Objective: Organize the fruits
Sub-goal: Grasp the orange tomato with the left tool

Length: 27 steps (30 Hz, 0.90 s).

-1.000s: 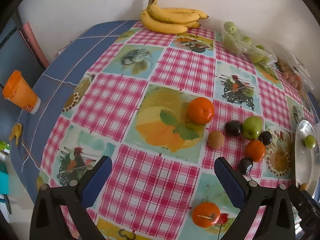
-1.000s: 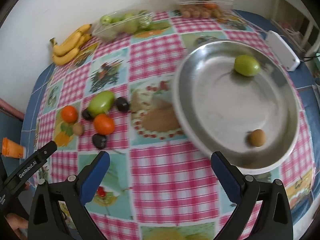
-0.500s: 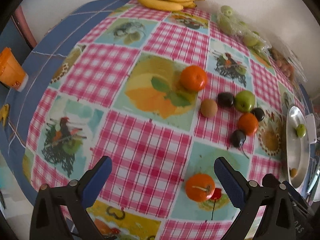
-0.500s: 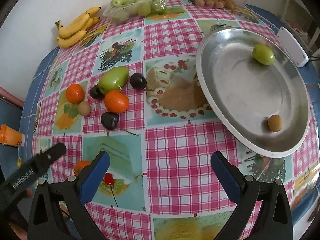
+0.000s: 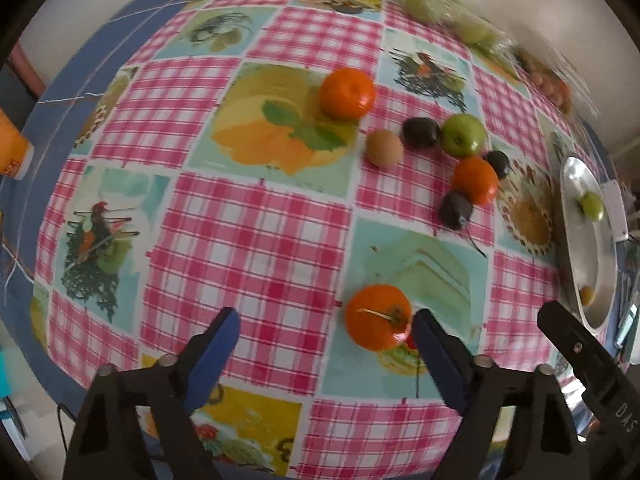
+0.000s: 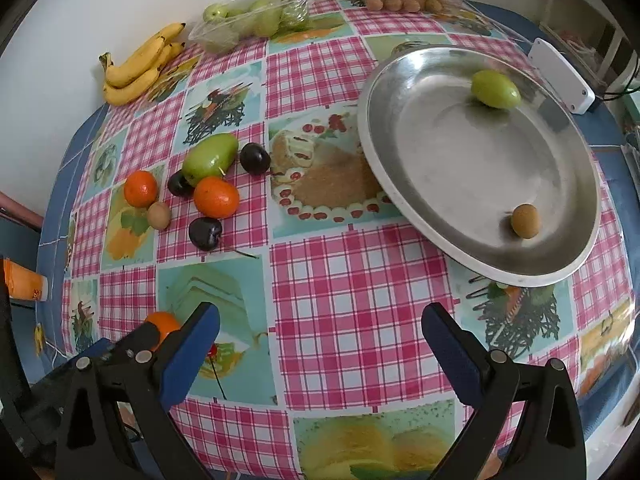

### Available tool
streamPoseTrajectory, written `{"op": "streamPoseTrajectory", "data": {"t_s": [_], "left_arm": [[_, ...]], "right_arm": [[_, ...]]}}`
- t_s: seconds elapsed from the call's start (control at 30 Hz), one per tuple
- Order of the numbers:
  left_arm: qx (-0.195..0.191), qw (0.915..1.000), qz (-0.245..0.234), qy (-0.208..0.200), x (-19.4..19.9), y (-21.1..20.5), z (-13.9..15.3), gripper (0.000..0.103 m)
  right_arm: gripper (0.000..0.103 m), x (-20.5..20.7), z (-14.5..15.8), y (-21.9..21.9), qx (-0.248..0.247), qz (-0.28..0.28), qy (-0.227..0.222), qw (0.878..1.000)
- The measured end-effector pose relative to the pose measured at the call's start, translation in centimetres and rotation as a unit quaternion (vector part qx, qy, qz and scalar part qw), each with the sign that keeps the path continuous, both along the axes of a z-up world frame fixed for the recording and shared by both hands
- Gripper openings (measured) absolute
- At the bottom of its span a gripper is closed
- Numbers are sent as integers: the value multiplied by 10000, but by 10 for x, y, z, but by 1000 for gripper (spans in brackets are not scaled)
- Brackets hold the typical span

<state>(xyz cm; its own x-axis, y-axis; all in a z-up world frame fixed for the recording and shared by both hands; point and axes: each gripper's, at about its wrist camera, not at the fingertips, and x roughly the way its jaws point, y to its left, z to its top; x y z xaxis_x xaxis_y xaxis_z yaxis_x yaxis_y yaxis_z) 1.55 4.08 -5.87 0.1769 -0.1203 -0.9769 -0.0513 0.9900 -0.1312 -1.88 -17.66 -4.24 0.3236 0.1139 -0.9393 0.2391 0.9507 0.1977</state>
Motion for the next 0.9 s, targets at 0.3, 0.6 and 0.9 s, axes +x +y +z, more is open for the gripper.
{"op": "streamPoseTrajectory", "data": {"t_s": [0.3, 0.6, 0.9], "left_arm": [[-410, 9988, -239, 137, 4, -18, -8, 40], [-301, 9992, -212, -134, 15, -21, 0, 39], [-301, 9969, 280, -666, 33, 3, 17, 39]], "right_arm": [[101, 4, -2, 2, 5, 52, 4, 10000], [101, 14, -7, 6, 72, 98, -47, 9999], [100, 34, -5, 23, 256, 280, -436, 9983]]}}
